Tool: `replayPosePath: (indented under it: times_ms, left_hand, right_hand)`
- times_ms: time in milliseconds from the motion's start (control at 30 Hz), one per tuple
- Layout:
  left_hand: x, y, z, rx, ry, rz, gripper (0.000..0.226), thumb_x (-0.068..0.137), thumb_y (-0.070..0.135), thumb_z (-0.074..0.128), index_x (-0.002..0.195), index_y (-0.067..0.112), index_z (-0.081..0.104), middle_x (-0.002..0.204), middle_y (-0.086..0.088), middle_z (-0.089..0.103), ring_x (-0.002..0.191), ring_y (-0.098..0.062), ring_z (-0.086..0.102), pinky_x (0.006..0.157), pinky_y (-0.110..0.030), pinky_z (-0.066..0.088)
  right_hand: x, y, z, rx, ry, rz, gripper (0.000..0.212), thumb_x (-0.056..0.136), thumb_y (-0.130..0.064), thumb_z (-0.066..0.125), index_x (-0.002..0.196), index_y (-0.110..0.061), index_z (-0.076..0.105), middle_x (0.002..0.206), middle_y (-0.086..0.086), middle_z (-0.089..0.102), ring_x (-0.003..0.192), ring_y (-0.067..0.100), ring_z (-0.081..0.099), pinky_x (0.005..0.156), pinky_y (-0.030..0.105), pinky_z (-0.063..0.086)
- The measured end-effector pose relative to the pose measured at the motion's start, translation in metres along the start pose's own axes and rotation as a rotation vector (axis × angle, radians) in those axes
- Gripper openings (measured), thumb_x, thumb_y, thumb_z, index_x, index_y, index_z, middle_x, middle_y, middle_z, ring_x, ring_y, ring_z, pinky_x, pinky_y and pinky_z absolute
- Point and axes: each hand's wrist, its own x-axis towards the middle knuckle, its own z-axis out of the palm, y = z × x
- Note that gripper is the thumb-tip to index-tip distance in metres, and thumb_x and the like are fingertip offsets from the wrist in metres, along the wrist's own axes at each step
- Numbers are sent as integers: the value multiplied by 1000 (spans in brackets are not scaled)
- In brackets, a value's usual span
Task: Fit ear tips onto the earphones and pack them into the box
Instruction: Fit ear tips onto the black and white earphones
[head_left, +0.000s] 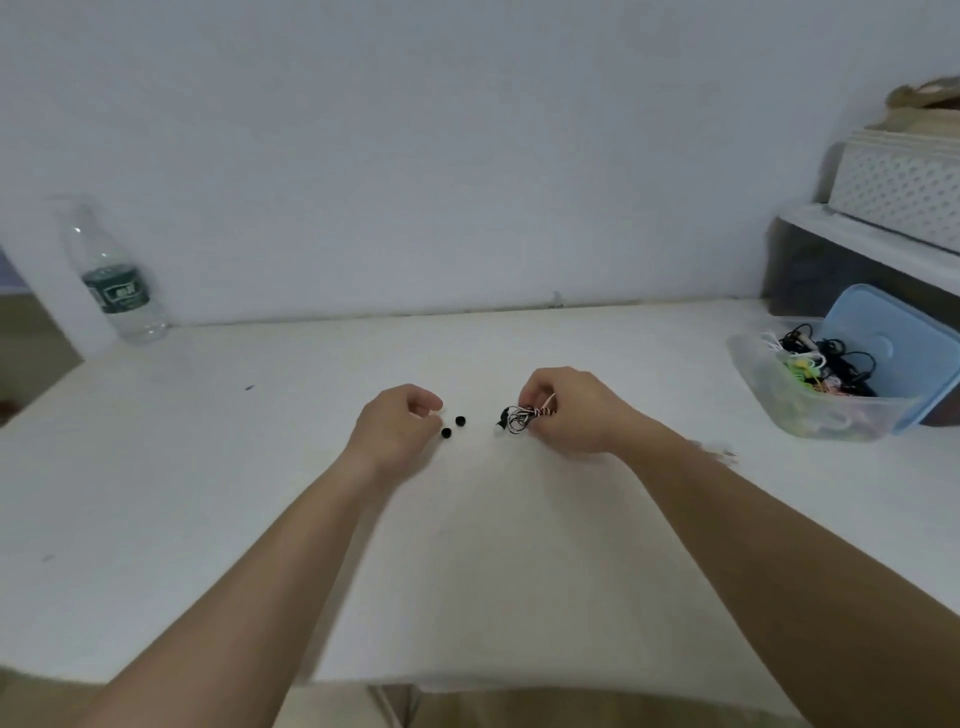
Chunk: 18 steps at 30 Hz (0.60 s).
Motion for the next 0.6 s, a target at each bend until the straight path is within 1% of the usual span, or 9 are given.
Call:
replayPosePath:
  times_ms: [67,167,233,300,367,433,467,533,600]
  left_hand:
    - [-7,-3,4,39,-8,9,15,83,23,70,97,28,71,96,10,65,82,-6,62,65,-19,47]
    - [-10,-5,7,102,-6,48,10,82,26,68,90,30,72,89,12,70,80,-6,66,72,-26,55]
    - [-9,-6,8,121,-7,64,9,82,24,68,86,30,73,84,11,71,77,-7,66,71,-28,56]
    - [-6,-6,8,128,-6,72,10,81,22,68,81,30,73,79,11,71,72,-8,67,68,-30,57]
    - [-5,-4,8,122,-9,83,11,81,20,67,76,29,72,76,10,70,69,-8,67,64,-30,58]
    - [-2,-3,6,122,-17,90,12,83,20,65,75,27,72,76,9,70,70,-10,67,63,-30,57]
    - [0,-4,6,126,-27,89,13,83,20,64,76,27,71,79,9,70,73,-11,67,64,-30,57]
    - [5,-4,5,153,-57,92,13,85,19,62,78,25,70,84,9,71,80,-11,67,70,-31,56]
    - [10,-5,4,163,-65,95,13,88,19,60,79,24,68,88,9,70,82,-9,65,69,-26,53]
  right_hand:
    - [2,-1,9,-76,-19,32,24,82,-12,62,95,-32,62,98,-13,62,89,11,58,74,24,44]
    - [3,-4,9,-104,-42,53,29,82,-11,57,103,-29,64,106,-10,61,95,11,55,77,24,41]
    - [5,-8,9,-73,-7,39,28,87,-13,56,110,-24,67,110,-9,61,97,11,55,83,25,43]
    - [9,-12,12,-39,39,24,26,92,-17,54,113,-23,67,108,-9,62,96,10,56,86,27,45]
    - [13,-16,16,-87,30,41,23,95,-28,54,114,-27,67,103,-11,63,96,12,58,88,32,49]
    - [18,-21,22,-188,-17,70,22,94,-41,55,108,-30,68,97,-13,64,96,13,60,87,36,52]
    - [19,-23,26,-225,-32,77,20,93,-41,56,102,-30,69,92,-14,65,94,13,62,85,36,52]
    - [21,-26,32,-281,-12,74,14,91,-31,57,92,-26,70,88,-13,65,91,16,64,79,34,53]
    - [25,-26,36,-285,17,69,14,89,-22,56,87,-24,69,87,-11,66,87,17,65,74,33,54]
